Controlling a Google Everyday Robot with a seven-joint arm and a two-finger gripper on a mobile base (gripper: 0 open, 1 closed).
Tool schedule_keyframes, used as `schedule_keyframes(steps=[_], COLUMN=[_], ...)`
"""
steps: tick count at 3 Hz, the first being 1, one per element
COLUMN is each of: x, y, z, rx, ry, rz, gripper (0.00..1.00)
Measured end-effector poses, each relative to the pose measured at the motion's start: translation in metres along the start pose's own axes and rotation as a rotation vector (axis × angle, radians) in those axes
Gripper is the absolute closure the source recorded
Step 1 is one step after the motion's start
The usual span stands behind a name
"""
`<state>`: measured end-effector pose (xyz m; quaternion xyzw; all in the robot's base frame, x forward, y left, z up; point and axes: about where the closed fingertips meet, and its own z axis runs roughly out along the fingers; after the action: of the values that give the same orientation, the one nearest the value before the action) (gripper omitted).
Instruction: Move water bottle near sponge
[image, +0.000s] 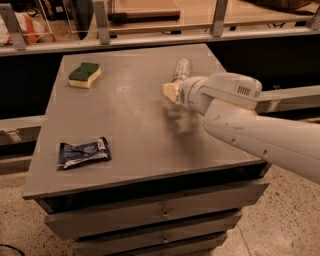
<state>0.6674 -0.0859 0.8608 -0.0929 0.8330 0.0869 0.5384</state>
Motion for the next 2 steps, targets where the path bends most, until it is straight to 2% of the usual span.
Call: schedule_keyframes(steps=[2], x=[-0.0054], y=[-0.0071], z=[-0.0014], rx=[0.051], ry=[-0.030], rz=[-0.071], gripper=[0.88])
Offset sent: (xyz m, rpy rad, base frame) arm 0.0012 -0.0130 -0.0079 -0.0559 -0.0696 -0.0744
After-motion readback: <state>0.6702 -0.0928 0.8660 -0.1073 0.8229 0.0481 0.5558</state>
